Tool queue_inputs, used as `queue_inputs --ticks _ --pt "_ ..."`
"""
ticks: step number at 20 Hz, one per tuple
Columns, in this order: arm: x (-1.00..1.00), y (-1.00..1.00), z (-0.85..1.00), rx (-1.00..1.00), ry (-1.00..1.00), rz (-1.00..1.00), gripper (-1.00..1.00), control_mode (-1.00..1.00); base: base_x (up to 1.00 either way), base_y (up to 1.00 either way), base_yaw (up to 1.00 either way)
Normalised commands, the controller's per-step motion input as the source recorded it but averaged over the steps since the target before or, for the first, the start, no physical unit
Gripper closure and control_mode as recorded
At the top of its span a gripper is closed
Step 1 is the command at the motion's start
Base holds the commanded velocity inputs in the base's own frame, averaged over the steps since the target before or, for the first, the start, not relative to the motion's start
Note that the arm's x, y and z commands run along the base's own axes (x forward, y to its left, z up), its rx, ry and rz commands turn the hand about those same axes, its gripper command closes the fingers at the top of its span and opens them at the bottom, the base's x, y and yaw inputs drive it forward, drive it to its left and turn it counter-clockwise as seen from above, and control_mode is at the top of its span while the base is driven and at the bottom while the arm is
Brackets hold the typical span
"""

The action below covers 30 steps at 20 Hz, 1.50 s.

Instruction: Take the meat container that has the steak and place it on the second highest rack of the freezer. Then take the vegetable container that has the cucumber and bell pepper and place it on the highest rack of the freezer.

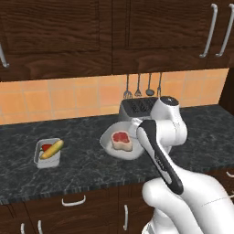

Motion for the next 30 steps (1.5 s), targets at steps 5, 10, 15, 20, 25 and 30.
queue_inputs --ticks 5,10,15,20,25,30 --pt "-0.75 -0.22 0.65 0.00 -0.05 -0.25 1.00 -1.00 0.00 0.00 0.00" --pt "-0.62 -0.17 0.63 0.00 0.00 -0.24 1.00 -1.00 0.00 0.00 0.00" --pt "-0.53 -0.37 0.74 0.01 0.00 -0.19 1.00 -1.00 0.00 0.00 0.00" --pt "-0.21 -0.12 0.13 0.02 0.02 -0.08 1.00 -1.00 0.00 0.00 0.00" --pt "-0.28 0.02 -0.05 0.00 0.00 0.00 1.00 -1.00 0.00 0.00 0.00" --pt "-0.36 0.00 -0.03 0.00 -0.04 0.00 1.00 1.00 -0.21 0.01 -0.05"
